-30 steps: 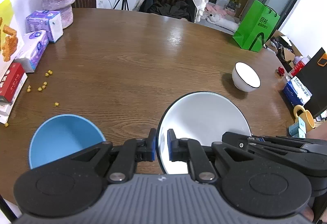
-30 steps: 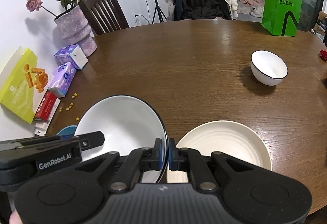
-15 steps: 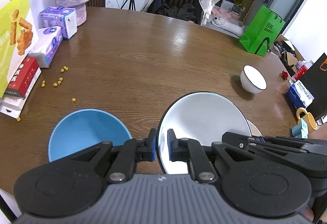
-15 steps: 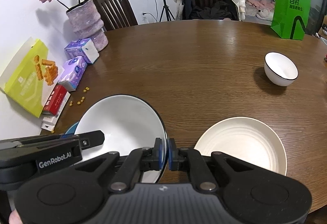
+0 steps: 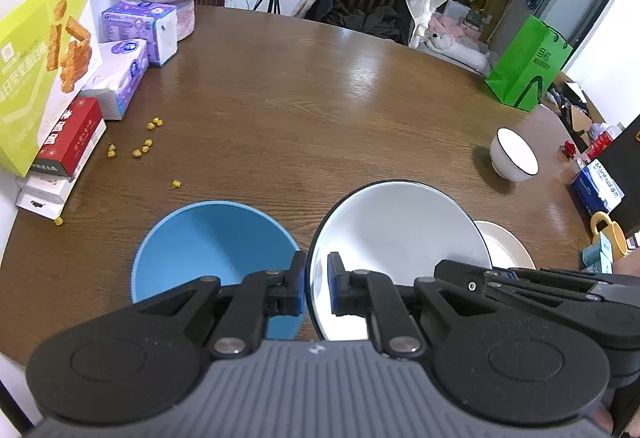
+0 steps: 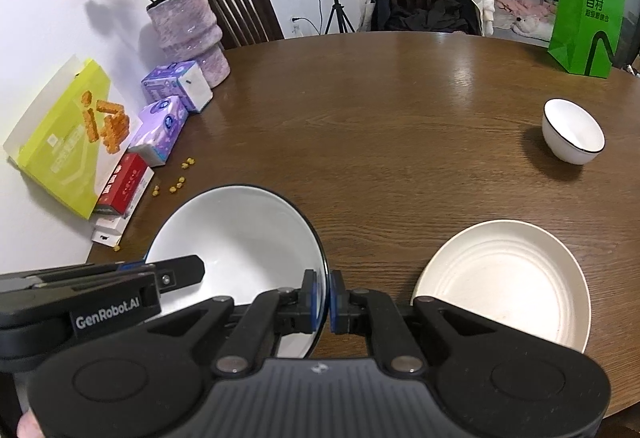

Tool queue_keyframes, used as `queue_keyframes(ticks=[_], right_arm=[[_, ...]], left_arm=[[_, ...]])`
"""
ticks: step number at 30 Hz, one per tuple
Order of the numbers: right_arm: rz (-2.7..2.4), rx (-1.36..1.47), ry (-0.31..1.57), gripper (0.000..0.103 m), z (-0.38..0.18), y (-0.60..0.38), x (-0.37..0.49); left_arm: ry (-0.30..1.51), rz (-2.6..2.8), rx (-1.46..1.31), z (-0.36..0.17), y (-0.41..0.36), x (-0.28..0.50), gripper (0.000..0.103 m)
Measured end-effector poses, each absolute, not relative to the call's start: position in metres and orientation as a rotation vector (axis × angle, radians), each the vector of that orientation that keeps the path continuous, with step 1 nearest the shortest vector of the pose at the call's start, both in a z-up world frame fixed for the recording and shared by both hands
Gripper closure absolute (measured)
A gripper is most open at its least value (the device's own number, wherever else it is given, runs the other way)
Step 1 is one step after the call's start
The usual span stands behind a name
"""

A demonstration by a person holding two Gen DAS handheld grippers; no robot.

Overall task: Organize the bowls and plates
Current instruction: 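Carry the white bowl toward the blue bowl with both grippers, then lower the white bowl into the blue bowl with both grippers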

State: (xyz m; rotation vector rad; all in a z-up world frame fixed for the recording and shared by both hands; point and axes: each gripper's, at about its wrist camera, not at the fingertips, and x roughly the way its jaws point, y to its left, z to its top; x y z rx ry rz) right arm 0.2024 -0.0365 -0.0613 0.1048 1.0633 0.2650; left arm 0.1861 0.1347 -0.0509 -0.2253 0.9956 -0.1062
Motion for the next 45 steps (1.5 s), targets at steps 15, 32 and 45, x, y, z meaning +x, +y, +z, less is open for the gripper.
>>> queue_keyframes(ticks=[15,32,45], right_arm=[[0.281,0.079,1.077,0.097,-0.064,-0.011,0.198],[0.315,0.044,1.086,0.097,-0.067,0.023,0.204],[0.363,0.017,1.134,0.097,-0.085,0.051,0.221]], left_arm=[[0.998,-0.086,-0.258,-0.057,0.162,0.181,0.092],[1.001,-0.048,-0.288,-0.062,0.195,0.180,0.092],[1.047,0.007,-0.318,-0.083,0.220,0.191,0.092]])
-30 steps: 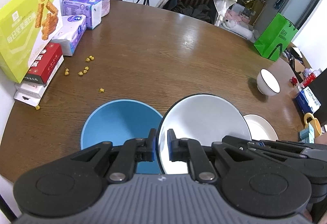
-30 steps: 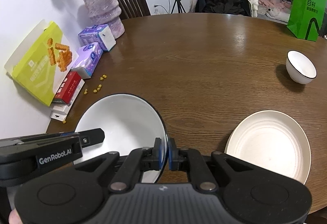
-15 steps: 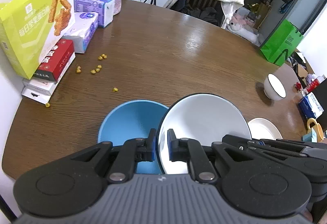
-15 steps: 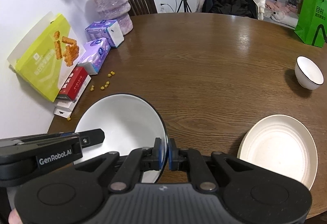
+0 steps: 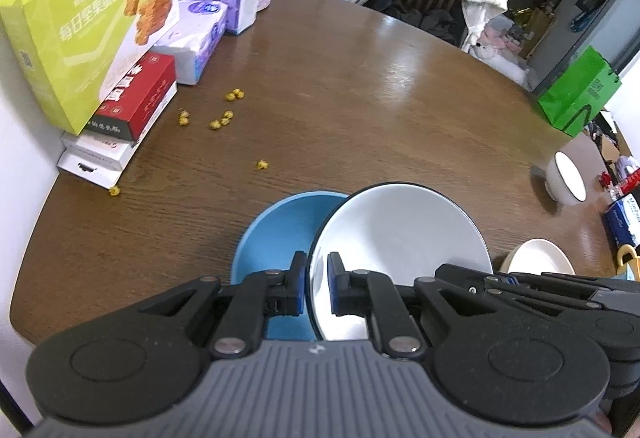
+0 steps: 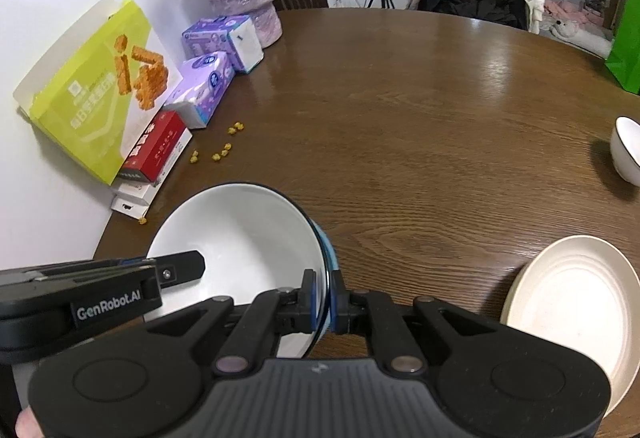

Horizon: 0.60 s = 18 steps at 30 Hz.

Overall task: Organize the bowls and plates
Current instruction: 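Lower the white bowl into the blue bowl with both grippers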

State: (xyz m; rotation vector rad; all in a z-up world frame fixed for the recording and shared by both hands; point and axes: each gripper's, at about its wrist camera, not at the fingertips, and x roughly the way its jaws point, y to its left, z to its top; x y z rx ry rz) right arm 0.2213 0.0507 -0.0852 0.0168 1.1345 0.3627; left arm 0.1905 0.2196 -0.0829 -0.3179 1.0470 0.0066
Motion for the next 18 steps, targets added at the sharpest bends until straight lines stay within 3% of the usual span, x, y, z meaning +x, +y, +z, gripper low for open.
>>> queue_keyframes(ticks=[18], right_arm=[[0.378,-0.027,1.215,0.096,-0.129,0.078,0.243]], left_arm=[[1.145,0.036,-0.306,-0.130,0.235,0.212,0.092]])
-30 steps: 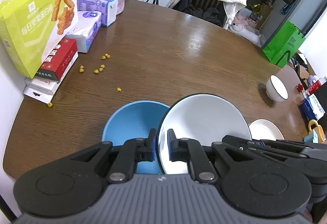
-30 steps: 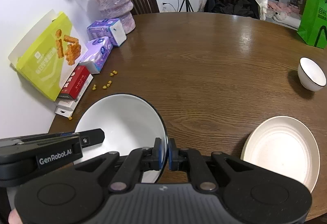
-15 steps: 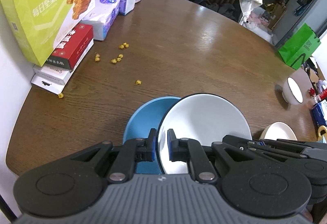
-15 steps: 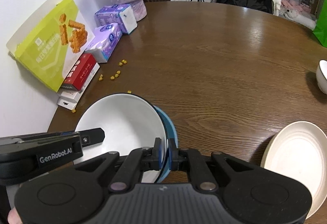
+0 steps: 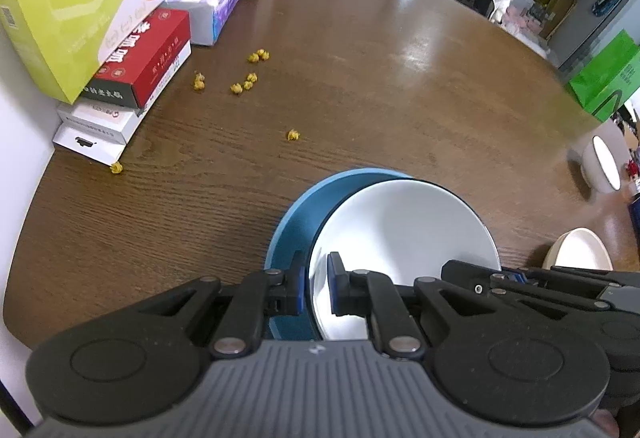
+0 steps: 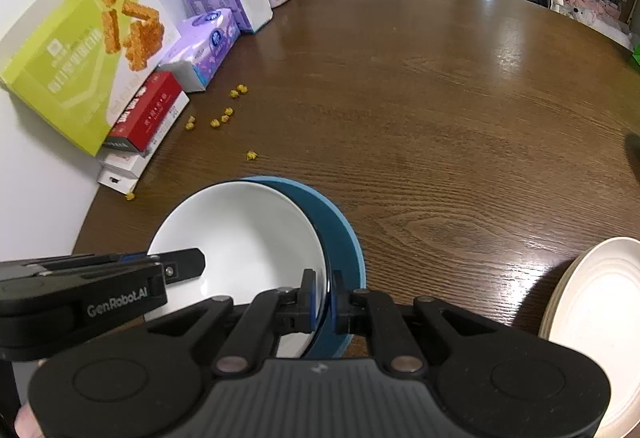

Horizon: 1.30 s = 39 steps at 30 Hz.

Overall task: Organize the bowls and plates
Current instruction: 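Lower the white bowl into the blue bowl with both grippers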

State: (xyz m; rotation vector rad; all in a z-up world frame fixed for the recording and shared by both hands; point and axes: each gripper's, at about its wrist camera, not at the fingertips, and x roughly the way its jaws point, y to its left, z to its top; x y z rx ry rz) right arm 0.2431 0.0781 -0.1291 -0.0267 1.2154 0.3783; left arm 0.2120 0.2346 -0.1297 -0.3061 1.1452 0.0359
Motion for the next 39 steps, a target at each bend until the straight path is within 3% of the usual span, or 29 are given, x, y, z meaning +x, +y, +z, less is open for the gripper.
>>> queue_keyframes(ticks=[19,29,33,39], right_arm=[[0.393,-0.111,1.208,0.096,-0.149,0.088,0.252],[0.418,-0.154,1.199,0.079,-0.147,0.096,0.249],[0.423,-0.149,1.207,0.080,-0.147,0.096,0.249],[0.430,-0.106,1.225,0.080,-0.145,0.091,0.251]], left_arm=[[1.215,0.042,-0.246,-0.146,0.228,0.225,0.092],[1.219,0.039,-0.263,-0.144,0.229,0.224,0.091],[1.224,0.040,-0.277,-0.144,0.231,0.223,0.090],[1.193,0.028,-0.297,-0.133,0.233,0.220,0.075]])
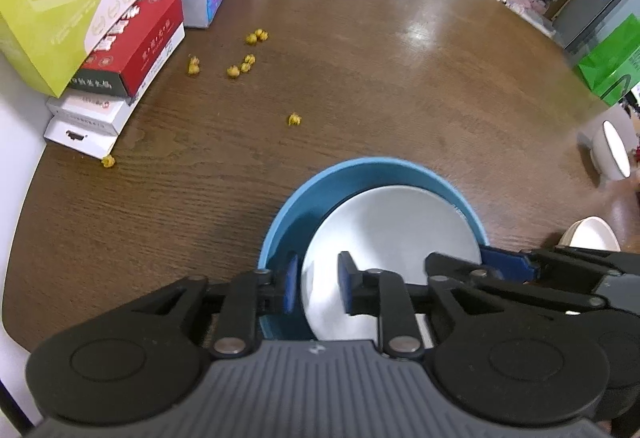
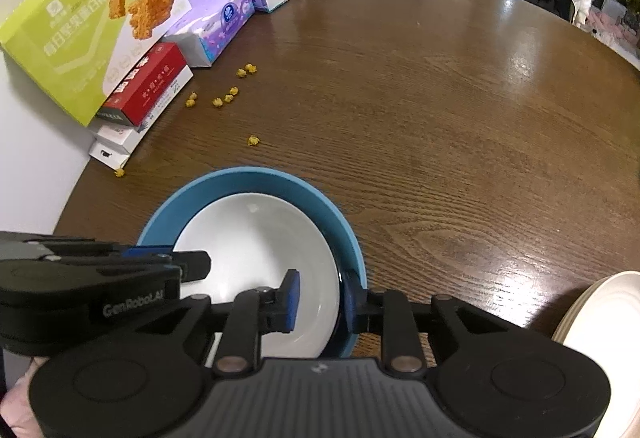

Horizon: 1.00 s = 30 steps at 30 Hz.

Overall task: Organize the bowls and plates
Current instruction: 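Lower the white bowl into the blue bowl with both grippers, then open both grippers to release the white bowl rim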

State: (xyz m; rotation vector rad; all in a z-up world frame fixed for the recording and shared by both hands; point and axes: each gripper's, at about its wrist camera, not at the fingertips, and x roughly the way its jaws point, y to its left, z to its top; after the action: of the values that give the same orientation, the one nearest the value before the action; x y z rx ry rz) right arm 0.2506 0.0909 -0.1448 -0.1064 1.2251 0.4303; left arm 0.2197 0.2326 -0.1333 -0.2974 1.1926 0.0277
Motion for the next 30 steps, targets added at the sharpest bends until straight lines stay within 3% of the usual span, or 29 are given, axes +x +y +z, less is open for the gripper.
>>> queue_keyframes(ticks=[10,21,23,28,30], right_arm=[[0.459,-0.056,1.188,0.064,-0.128,0.085,0.247],[0.428,-0.015,1.090,0.033,-0.101,0.065,0.239],[0.409,-0.008,1.074,0.023,-0.098,0.059,0.237],[0.383,0.018,1.028,0.018,-0.089,0.044,0.228],[0.376,0.015,1.007,0.017,-0.086,0.039,0.223]], left_arm=[[1.132,0.026,-0.334,-0.110,0.243,0.212,0.069],[1.032,0.063,-0.331,-0.084,0.255,0.195,0.028],[1.017,0.063,-0.342,-0.080,0.258,0.191,0.020],[0.961,0.083,-0.346,-0.069,0.260,0.181,0.000],[0.944,0.092,-0.340,-0.064,0.259,0.177,0.000]])
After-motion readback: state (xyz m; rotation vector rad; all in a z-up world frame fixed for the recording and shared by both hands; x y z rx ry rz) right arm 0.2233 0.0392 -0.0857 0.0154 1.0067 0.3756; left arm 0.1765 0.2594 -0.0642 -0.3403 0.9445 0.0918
